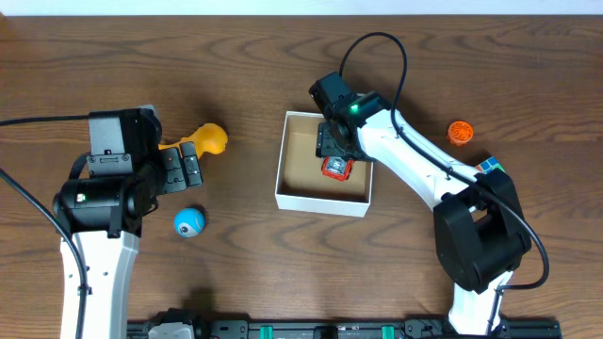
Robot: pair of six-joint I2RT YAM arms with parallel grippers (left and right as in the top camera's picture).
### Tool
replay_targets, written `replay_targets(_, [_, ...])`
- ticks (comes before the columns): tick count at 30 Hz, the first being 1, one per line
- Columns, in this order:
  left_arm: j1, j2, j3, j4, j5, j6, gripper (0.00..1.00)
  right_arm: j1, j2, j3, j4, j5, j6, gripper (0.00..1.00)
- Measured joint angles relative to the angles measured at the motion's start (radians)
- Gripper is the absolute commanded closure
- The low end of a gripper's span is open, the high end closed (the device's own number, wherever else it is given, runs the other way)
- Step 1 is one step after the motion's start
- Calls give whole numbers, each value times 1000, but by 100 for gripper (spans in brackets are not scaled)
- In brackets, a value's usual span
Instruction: Pack container
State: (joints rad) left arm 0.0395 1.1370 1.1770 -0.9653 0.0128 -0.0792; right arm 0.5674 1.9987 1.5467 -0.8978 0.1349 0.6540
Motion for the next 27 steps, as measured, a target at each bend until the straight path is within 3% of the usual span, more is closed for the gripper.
replay_targets(9, [0,0,0,0,3,0,2,31,0,161,-39,14,-119,25])
replay_targets(18, [0,0,0,0,3,0,2,119,-1,179,-135,-69,-179,56])
replay_targets(27, [0,0,0,0,3,0,2,150,-1,178,-166,-84,-142,60])
